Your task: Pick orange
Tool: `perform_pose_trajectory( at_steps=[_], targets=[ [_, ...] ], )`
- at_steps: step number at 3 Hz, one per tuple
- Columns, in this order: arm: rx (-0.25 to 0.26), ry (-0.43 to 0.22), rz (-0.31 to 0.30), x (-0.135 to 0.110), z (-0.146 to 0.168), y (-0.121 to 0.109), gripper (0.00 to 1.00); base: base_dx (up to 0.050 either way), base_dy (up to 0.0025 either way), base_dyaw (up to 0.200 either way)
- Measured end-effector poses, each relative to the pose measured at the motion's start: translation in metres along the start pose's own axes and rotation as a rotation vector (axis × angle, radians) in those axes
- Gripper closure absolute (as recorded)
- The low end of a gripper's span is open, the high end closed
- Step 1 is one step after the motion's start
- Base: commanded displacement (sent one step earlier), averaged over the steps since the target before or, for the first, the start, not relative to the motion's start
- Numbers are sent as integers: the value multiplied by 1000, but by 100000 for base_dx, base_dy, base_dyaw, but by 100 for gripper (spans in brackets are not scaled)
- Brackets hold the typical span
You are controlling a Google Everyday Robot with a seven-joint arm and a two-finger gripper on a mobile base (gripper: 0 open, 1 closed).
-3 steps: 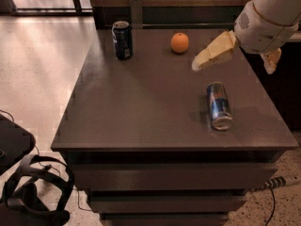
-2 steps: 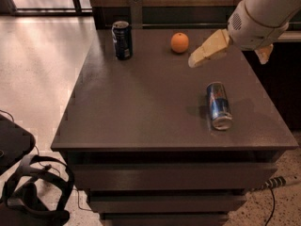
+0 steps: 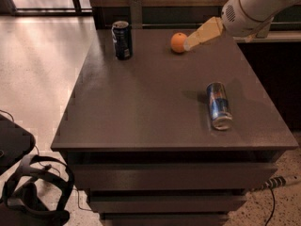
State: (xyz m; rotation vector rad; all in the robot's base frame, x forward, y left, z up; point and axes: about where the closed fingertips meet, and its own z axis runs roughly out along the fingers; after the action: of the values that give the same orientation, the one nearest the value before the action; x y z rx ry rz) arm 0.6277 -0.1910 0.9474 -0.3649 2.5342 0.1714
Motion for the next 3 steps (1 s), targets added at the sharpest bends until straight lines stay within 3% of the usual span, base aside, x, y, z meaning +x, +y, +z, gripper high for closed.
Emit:
perform_pose_trajectory(
  at_steps=[1,3],
  targets=[
    [-35,-42,-36,-24,18,-11,0,0,0,0],
    [-47,-59,-51,-31,26,-8,0,0,0,0]
  ],
)
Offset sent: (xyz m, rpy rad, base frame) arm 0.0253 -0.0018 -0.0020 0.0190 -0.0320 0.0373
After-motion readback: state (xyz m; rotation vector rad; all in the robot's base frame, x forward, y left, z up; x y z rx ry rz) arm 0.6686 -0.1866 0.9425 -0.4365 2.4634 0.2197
